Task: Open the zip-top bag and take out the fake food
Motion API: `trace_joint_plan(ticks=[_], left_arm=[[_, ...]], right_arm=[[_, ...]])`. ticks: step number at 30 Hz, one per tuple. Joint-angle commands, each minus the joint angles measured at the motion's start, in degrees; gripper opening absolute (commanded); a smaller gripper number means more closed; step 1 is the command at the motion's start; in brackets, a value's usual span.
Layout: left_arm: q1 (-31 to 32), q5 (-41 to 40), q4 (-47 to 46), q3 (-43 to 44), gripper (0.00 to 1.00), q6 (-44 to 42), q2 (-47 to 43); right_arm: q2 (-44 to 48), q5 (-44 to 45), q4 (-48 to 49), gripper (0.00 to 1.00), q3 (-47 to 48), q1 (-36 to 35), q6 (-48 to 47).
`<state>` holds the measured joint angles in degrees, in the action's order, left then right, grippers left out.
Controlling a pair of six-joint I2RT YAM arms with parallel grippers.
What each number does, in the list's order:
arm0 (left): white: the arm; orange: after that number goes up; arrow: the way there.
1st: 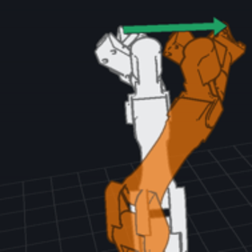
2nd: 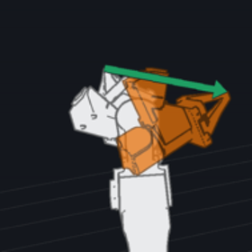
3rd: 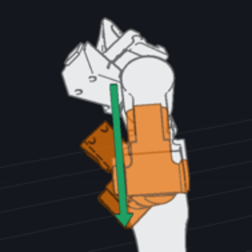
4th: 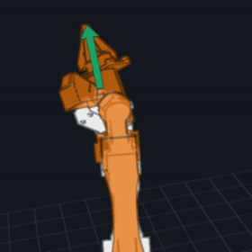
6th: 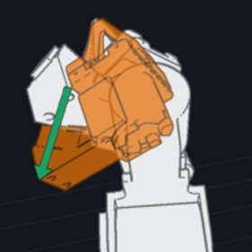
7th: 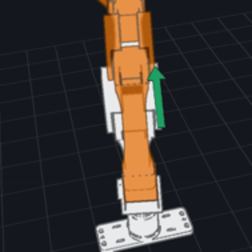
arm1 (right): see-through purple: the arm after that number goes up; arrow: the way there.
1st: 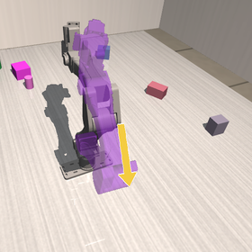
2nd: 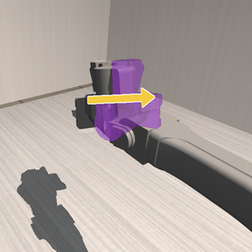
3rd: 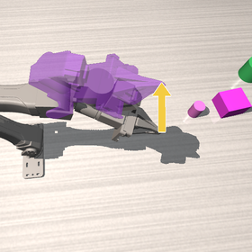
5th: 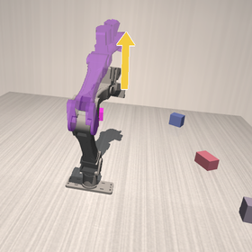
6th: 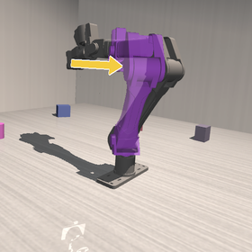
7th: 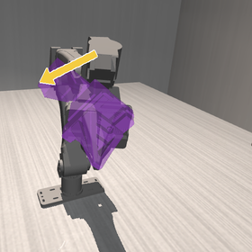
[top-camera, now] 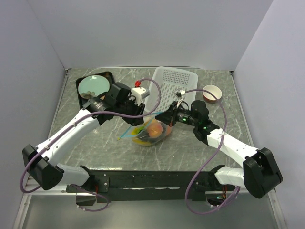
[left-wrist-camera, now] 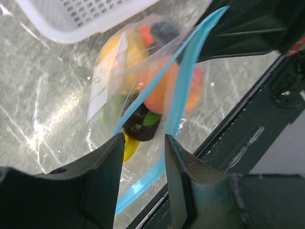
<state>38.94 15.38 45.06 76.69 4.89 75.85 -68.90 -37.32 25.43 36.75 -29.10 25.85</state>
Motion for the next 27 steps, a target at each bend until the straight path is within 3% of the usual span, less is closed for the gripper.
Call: trace_joint_plan(ticks=[1,8,15,27], left_arm=[[0.3,-5.0,-1.1,-1.5,0.45,-1.1,1.2],[0.4,-13.8,-3.2,-3.5,0.45,0.3,1.8],[0.6,-2.9,-6.9,-4.1,0.43,-0.7,-4.6],[0.6,-9.7,-3.7,-3.7,0.46,-7.2,-3.5]], right_arm=[[-0.3,0.0,1.9,0.0,2.9,-0.3,-0.2],[0.2,-0.6,2.3,0.0,2.4,-0.3,-0.1],[0.2,-0.8,2.2,0.0,2.4,-0.3,0.0],[-0.2,-1.4,3.0,0.0,2.6,-0.5,0.6]])
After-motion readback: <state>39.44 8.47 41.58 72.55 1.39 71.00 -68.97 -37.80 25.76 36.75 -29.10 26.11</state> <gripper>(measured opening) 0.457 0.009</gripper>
